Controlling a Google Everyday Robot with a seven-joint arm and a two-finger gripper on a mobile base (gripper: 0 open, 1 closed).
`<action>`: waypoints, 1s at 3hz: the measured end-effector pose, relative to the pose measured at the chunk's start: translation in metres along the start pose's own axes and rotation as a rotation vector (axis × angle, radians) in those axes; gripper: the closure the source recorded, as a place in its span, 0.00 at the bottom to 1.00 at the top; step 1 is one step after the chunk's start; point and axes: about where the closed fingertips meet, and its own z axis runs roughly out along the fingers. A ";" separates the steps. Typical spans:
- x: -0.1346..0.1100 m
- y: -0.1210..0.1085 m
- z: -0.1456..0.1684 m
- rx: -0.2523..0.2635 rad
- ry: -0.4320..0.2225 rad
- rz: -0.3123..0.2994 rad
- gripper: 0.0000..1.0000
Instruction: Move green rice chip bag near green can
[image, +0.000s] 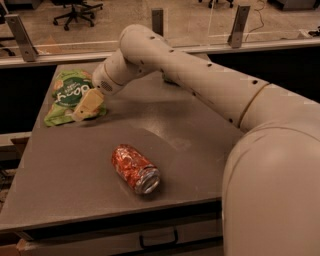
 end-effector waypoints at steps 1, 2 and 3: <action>-0.006 0.002 0.009 0.007 -0.027 0.109 0.14; -0.015 0.004 0.007 0.021 -0.043 0.154 0.38; -0.019 0.009 0.002 0.032 -0.040 0.158 0.60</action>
Offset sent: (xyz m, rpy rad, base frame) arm -0.0014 0.0159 0.0196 0.1053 0.1148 -0.1606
